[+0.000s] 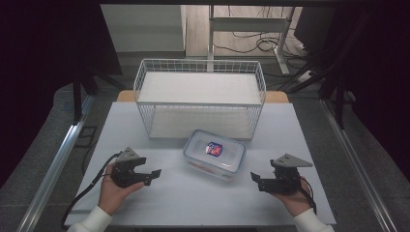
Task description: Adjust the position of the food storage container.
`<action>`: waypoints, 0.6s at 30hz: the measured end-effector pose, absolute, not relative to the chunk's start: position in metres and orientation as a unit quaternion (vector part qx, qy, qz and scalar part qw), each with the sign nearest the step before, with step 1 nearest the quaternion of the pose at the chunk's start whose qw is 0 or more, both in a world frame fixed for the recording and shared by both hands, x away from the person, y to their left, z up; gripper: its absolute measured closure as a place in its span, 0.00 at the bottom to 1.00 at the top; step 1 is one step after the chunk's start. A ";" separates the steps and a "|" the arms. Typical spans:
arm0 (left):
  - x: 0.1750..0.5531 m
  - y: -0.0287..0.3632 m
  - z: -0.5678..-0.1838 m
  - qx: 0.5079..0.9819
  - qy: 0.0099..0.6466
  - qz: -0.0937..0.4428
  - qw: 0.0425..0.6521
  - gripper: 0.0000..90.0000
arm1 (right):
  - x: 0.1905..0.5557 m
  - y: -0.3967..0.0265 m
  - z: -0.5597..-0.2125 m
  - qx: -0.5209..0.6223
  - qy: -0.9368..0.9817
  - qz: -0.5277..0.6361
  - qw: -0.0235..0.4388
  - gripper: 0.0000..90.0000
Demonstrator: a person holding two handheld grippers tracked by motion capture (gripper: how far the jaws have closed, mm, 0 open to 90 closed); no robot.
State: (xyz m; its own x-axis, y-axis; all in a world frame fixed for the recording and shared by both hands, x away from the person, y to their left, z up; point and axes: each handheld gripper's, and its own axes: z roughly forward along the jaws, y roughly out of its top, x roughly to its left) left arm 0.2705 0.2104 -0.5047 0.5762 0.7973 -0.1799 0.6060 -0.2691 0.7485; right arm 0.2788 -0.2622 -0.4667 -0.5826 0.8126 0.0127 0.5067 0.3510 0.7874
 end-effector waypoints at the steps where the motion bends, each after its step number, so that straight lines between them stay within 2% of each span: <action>1: 0.270 0.211 -0.505 0.791 0.443 0.121 0.404 0.22 | 0.280 -0.262 -0.466 0.415 0.798 0.394 0.188 0.15; 18: 0.262 0.210 -0.502 0.793 0.438 0.125 0.405 0.22 | 0.280 -0.260 -0.462 0.416 0.803 0.388 0.178 0.19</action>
State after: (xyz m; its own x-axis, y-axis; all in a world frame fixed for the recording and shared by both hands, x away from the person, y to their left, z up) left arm 0.2616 0.2101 -0.5022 0.5856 0.7954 -0.1563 0.5923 -0.2882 0.7524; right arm 0.2799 -0.2602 -0.4625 -0.5911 0.8057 0.0377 0.5300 0.3527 0.7712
